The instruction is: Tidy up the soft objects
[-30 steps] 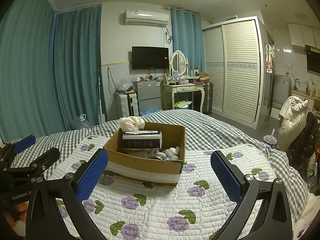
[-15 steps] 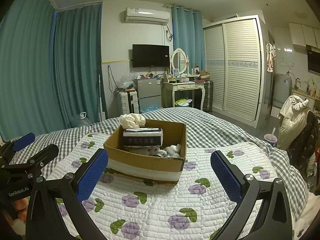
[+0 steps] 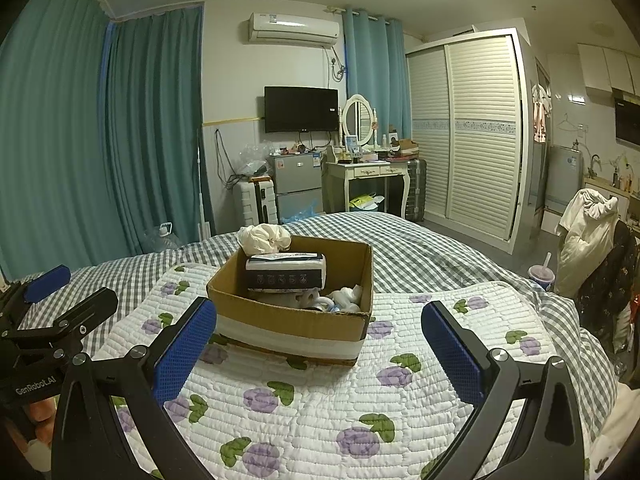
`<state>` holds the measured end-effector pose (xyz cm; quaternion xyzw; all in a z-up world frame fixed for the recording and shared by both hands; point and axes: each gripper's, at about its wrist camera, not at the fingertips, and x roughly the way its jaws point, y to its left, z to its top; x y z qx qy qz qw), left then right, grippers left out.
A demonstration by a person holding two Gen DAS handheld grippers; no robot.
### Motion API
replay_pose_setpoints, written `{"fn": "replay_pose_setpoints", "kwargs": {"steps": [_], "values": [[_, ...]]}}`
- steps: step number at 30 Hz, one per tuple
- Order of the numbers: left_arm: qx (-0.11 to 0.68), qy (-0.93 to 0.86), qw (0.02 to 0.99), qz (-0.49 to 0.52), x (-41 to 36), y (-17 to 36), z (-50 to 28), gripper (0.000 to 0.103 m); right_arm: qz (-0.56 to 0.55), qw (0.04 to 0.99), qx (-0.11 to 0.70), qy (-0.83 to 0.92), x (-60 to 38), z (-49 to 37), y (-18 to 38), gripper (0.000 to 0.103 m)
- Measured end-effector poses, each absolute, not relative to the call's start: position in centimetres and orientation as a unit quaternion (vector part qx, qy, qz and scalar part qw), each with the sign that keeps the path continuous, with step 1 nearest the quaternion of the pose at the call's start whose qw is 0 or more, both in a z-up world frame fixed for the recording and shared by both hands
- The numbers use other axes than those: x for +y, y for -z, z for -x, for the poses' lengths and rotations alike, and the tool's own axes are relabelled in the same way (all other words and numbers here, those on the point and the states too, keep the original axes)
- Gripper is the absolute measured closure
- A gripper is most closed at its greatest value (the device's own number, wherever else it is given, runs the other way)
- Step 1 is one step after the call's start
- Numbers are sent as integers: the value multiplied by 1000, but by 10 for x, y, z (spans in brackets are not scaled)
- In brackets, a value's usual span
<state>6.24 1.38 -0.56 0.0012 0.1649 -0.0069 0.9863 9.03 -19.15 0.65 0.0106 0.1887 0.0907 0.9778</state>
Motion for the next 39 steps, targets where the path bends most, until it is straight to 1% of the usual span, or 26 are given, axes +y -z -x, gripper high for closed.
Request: {"fn": "replay_pose_setpoints", "kwargs": {"steps": [39], "values": [[164, 9, 986, 0, 15, 3, -63, 4, -8, 975, 201, -94, -187, -91, -4, 0]]}}
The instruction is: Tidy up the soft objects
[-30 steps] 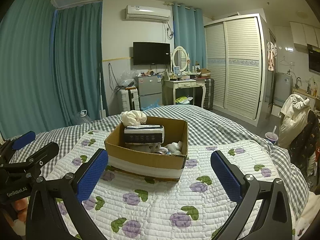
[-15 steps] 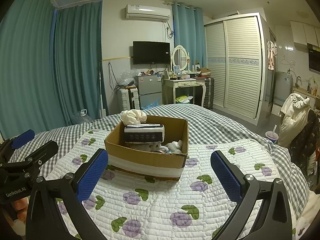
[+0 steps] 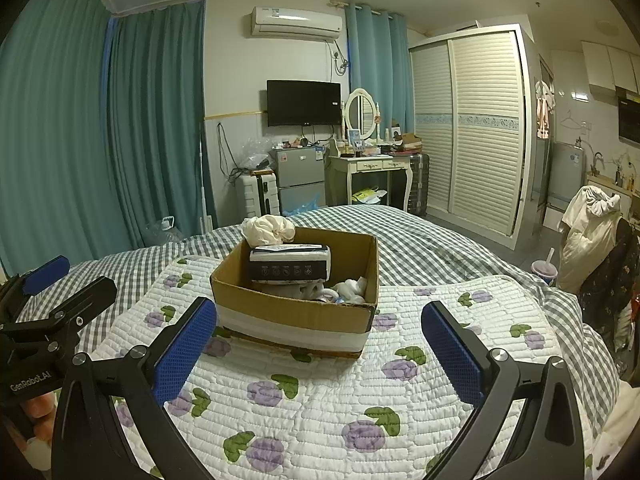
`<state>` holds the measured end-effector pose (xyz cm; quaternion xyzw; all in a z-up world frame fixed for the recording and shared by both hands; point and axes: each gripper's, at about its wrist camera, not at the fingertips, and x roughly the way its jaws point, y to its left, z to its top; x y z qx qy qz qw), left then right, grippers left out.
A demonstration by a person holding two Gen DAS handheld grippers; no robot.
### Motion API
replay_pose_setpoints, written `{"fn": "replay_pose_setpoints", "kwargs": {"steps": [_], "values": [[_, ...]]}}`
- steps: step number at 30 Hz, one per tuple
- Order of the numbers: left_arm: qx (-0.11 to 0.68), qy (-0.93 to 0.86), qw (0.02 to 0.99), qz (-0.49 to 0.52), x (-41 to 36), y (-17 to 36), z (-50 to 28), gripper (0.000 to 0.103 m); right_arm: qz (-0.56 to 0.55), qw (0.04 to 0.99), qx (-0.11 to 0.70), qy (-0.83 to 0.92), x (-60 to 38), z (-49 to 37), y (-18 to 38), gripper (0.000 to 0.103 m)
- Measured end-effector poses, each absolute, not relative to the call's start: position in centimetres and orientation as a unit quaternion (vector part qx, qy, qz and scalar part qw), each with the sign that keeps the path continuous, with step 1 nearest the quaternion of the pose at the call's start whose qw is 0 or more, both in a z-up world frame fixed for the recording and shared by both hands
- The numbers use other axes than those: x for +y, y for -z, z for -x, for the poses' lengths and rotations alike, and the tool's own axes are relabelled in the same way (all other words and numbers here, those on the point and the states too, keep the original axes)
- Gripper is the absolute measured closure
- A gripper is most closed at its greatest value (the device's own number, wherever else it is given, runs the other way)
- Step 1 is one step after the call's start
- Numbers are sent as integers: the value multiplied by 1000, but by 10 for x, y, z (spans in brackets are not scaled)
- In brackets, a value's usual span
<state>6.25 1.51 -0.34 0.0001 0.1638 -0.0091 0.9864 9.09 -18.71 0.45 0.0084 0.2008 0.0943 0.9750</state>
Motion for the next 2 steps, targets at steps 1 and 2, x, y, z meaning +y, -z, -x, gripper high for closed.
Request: {"fn": "replay_pose_setpoints", "kwargs": {"steps": [1, 2], "values": [[164, 9, 986, -1, 15, 3, -63, 4, -9, 975, 201, -94, -187, -91, -5, 0], [164, 9, 986, 0, 15, 4, -63, 4, -10, 975, 201, -95, -187, -90, -5, 0]]}}
